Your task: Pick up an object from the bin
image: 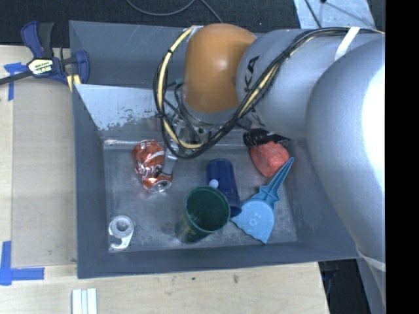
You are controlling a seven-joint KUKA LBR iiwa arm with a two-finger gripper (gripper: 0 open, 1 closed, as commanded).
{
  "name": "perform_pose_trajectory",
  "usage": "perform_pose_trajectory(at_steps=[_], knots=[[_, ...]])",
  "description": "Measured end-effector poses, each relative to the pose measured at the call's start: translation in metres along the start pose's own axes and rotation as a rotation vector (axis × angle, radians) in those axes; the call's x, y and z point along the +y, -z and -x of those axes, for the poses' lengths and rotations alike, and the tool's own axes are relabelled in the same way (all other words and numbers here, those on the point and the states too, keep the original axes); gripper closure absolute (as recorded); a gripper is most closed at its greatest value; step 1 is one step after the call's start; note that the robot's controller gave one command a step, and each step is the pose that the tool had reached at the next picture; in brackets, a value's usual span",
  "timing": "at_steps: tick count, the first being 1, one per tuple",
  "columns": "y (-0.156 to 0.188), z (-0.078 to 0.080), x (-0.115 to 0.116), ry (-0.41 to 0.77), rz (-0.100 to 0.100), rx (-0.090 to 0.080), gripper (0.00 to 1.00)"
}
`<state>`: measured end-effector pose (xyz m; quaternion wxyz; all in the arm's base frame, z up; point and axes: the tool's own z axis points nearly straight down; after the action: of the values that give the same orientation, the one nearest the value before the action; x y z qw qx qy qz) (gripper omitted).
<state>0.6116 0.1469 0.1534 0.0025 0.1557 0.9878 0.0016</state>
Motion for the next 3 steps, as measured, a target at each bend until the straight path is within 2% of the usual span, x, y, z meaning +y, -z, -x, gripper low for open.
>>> perform_pose_trajectory(at_steps=[1, 2, 3], knots=[[-0.045, -0.012, 0.002, -0.155, 0.001, -0.003, 0.00], [-0.081, -0.027, 0.000, -0.269, 0.004, -0.006, 1.00], [-0.080, -0.027, 0.000, -0.269, 0.004, -0.006, 1.00]])
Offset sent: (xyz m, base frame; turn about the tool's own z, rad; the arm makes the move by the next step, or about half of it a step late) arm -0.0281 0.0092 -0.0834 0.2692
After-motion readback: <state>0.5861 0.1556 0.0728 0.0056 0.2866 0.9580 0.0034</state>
